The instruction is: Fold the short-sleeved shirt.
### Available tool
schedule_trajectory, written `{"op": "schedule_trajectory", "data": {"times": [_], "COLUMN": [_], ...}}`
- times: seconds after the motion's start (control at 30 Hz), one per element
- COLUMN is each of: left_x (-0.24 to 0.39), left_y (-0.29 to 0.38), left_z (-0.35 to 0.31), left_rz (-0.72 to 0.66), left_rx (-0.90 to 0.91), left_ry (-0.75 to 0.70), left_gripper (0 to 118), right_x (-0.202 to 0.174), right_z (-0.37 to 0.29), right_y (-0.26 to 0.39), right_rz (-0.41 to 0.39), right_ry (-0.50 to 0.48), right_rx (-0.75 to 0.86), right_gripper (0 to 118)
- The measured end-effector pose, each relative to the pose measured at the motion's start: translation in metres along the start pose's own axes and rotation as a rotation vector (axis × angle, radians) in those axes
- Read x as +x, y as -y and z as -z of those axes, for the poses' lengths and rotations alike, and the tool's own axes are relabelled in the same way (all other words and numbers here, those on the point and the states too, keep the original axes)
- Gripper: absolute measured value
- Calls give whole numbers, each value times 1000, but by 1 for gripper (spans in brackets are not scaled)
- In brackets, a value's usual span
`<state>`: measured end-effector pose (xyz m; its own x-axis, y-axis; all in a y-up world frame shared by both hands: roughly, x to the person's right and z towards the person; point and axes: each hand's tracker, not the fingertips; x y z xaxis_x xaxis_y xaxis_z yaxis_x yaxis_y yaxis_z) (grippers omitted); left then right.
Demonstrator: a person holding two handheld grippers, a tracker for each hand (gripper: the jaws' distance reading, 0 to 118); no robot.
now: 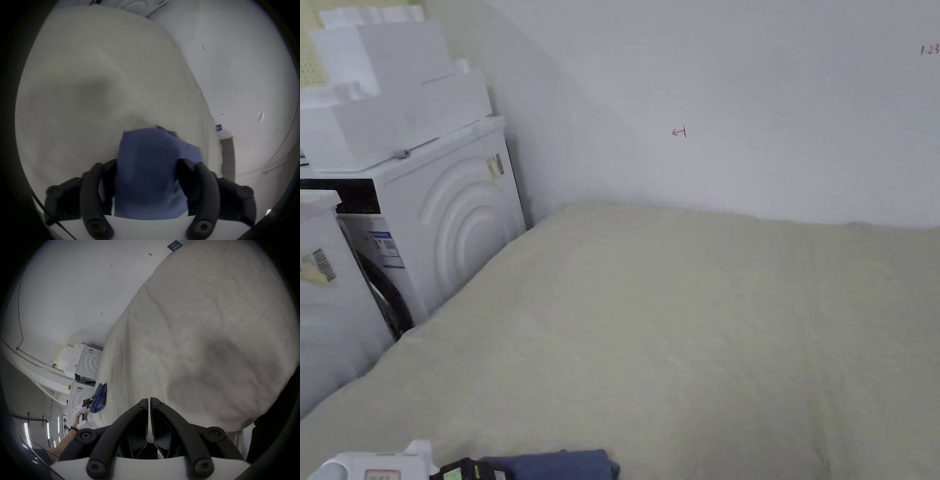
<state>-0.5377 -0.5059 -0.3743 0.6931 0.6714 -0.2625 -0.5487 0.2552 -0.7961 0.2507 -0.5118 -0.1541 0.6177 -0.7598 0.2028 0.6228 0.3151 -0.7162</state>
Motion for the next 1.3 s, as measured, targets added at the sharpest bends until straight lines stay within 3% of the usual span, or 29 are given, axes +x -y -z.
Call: {"op": "schedule_trajectory", "data": {"times": [0.13, 0.27, 0.33, 0.4, 0.57, 0.7, 0.77, 0.83, 0.97, 1.13, 1.3], "left_x": [-18, 19, 66, 112, 231, 301, 317, 338, 359, 374, 374], "left_y": [5, 46, 90, 128, 212, 251, 263, 290, 331, 359, 360], "left_z": [-87, -189, -215, -223, -172, -106, -72, -51, -34, -31, -39], "left_rz": [-35, 185, 243, 333, 514, 634, 734, 804, 891, 948, 897], "left_rx": [115, 326, 413, 463, 540, 503, 454, 484, 505, 521, 548], "left_ry": [-137, -276, -226, -193, -5, 90, 57, 45, 70, -98, -61], "left_gripper": [82, 82, 82, 81, 76, 50, 41, 22, 9, 6, 6], "right_x": [3, -4, -10, -19, -68, -107, -118, -126, -128, -128, -130], "right_z": [-12, -17, -18, -23, -52, -79, -90, -98, -109, -118, -122], "right_y": [-8, -17, -23, -32, -46, -45, -42, -38, -26, -18, -21], "right_rz": [-3, -53, -95, -199, -410, -555, -618, -665, -757, -766, -769], "right_ry": [-11, -19, -14, 3, -25, 4, 37, 88, 156, 197, 209], "right_rx": [32, 55, 77, 115, 209, 296, 349, 375, 405, 457, 487], "right_gripper": [2, 2, 2, 2, 2, 3, 3, 3, 2, 3, 3]}}
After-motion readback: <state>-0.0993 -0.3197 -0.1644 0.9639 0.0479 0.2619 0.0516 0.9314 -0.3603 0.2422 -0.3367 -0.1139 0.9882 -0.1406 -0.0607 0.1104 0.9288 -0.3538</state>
